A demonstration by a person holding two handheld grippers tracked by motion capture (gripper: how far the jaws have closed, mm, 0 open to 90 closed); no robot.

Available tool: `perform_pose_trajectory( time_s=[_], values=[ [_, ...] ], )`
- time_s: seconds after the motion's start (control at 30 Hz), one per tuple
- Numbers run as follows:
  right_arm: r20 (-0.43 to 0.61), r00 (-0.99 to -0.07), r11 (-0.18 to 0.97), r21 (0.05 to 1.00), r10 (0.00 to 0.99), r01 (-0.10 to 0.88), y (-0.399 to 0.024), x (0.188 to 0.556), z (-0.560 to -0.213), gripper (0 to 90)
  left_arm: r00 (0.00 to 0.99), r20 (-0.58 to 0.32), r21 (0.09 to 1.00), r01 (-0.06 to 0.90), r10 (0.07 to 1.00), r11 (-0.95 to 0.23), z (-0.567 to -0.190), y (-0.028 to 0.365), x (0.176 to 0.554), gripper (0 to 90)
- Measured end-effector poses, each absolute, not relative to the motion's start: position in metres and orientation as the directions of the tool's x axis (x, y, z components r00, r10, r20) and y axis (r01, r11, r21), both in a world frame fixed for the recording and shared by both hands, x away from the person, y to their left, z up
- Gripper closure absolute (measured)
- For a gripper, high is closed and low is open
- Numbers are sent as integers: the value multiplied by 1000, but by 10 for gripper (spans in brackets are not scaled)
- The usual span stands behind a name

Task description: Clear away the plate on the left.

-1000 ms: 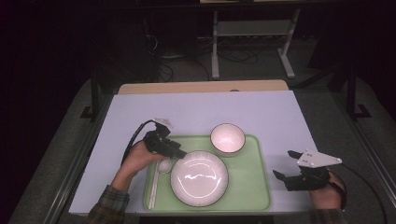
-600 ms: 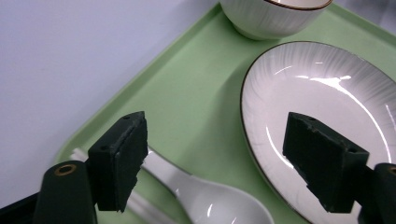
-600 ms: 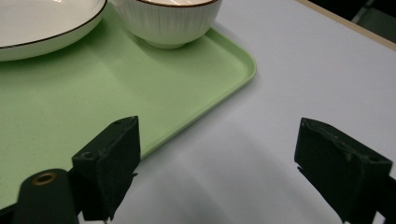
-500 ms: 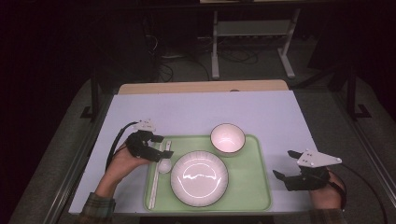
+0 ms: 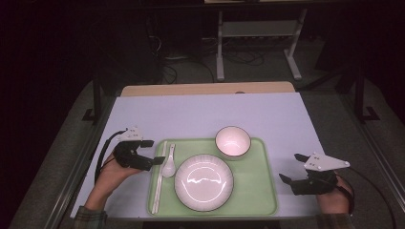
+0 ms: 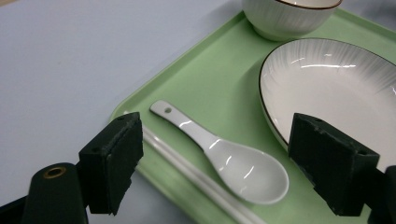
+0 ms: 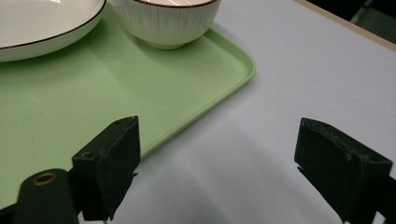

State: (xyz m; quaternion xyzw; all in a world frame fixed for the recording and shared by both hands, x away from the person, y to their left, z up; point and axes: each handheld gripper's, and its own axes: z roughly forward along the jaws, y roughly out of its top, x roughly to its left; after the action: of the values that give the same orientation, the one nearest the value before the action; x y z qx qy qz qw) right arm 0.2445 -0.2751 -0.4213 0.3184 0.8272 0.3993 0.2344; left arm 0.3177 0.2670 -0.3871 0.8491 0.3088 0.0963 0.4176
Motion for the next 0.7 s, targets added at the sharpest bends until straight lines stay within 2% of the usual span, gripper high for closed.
perform_pose_trajectory(
  time_s=[0.7],
  values=[
    [-133, -690, 481, 808, 711, 340, -274, 245, -422, 133, 707, -38, 817, 429, 706, -385, -405, 318, 275, 153]
  ],
)
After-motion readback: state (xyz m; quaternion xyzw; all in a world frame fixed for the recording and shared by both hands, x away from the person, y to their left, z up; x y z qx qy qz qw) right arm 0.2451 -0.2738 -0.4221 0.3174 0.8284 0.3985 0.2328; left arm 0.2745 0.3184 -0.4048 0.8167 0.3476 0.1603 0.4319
